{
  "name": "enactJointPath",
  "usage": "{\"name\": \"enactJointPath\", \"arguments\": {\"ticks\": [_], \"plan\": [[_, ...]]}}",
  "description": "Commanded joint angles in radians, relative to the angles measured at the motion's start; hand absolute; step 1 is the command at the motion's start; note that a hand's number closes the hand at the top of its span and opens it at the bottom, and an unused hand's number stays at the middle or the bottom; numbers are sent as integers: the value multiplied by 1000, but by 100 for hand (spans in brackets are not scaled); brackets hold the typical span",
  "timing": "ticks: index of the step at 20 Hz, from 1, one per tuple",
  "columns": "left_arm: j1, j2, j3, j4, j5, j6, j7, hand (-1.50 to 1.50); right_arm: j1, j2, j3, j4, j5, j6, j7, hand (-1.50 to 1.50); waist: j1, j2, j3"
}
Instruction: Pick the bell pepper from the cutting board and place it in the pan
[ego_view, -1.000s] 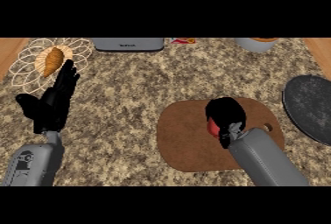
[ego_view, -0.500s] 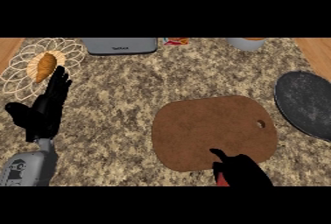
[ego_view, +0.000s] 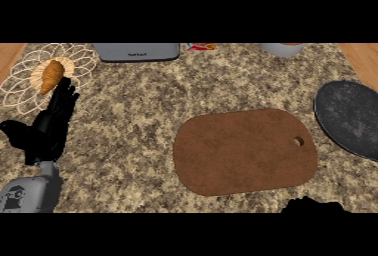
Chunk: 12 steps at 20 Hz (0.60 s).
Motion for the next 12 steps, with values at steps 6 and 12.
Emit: {"name": "enactJointPath", "arguments": {"ticks": [6, 12], "plan": [[-55, -18, -15, 53, -33, 20, -18, 0, 126, 24, -296, -145, -242, -122, -86, 150, 6, 10, 1], [-37, 10, 7, 28, 14, -32, -8, 0, -35, 118, -490, 14, -516, -91, -96, 150, 34, 15, 1]]}}
